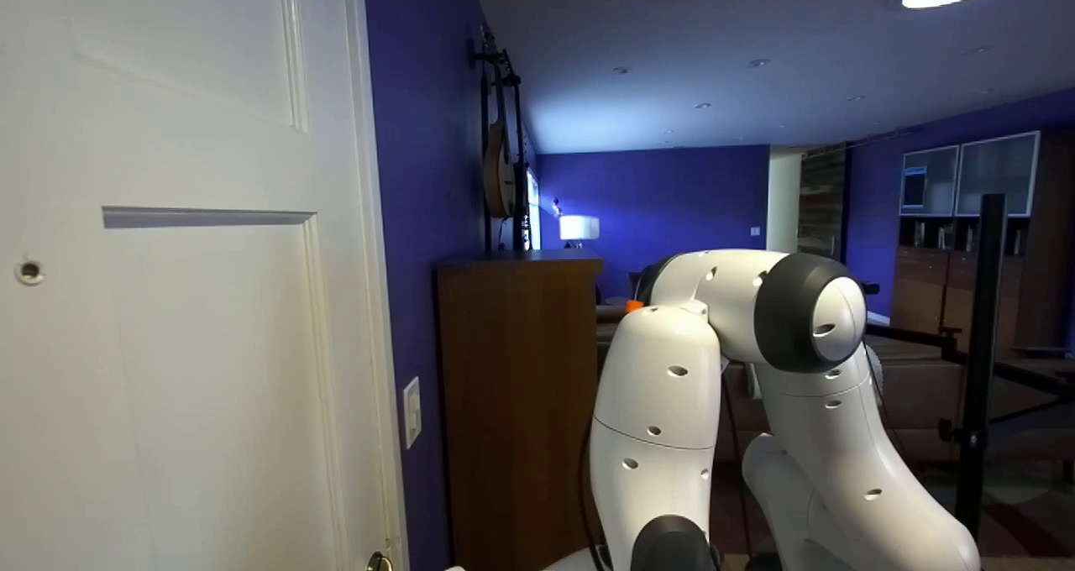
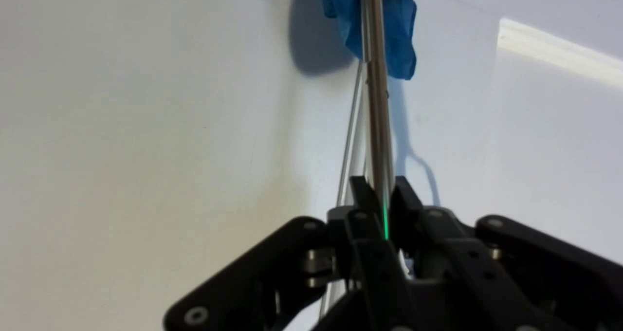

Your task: Remove the umbrella from the door and put it on top of the cabinet

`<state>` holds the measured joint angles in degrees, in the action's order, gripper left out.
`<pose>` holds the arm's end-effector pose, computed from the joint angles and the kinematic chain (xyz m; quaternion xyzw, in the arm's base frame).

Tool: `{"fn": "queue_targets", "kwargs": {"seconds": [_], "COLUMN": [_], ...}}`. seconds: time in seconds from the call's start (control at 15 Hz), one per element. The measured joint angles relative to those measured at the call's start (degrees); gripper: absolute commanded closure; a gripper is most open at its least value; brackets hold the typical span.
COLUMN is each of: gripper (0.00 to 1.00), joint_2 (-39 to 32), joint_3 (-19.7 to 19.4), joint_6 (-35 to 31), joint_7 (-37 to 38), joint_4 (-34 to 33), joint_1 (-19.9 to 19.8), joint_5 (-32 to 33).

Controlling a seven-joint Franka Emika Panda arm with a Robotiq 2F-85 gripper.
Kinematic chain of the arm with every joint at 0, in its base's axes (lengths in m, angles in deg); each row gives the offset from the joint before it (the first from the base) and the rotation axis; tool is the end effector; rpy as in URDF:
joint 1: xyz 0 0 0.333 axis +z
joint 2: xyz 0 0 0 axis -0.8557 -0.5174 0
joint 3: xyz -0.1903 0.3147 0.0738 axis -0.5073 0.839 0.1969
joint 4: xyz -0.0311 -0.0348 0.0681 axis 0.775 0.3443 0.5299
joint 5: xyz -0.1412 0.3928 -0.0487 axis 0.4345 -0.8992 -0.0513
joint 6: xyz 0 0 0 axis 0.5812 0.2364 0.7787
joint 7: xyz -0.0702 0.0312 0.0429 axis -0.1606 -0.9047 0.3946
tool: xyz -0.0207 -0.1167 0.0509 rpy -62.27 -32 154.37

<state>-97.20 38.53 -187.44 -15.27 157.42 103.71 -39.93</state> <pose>0.3743 0.3671 0.3044 -0.7858 -0.3209 -0.5186 0.1030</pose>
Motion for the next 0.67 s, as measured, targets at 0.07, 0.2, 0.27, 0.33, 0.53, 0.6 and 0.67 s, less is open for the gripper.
{"fn": "queue_targets", "kwargs": {"seconds": [0.07,0.2,0.27,0.33,0.53,0.6,0.67], "gripper": [0.96,0.96,0.96,0.96,0.96,0.96,0.96], "joint_2": [0.0,0.0,-0.1,-0.1,-0.2,-0.3,-0.4], "joint_3": [0.1,0.2,0.3,0.3,0.7,0.9,1.2], "joint_6": [-0.8,-2.9,-4.0,-5.0,-7.1,-7.3,-7.3], "joint_7": [0.0,0.0,0.0,0.1,0.1,0.1,0.1], "joint_4": [-0.1,-0.4,-0.6,-0.9,-1.7,-2.0,-2.4], "joint_1": [0.0,-0.1,-0.2,-0.3,-0.9,-1.1,-1.4], "joint_5": [-0.3,-1.4,-2.0,-2.5,-2.9,-2.9,-2.8]}}
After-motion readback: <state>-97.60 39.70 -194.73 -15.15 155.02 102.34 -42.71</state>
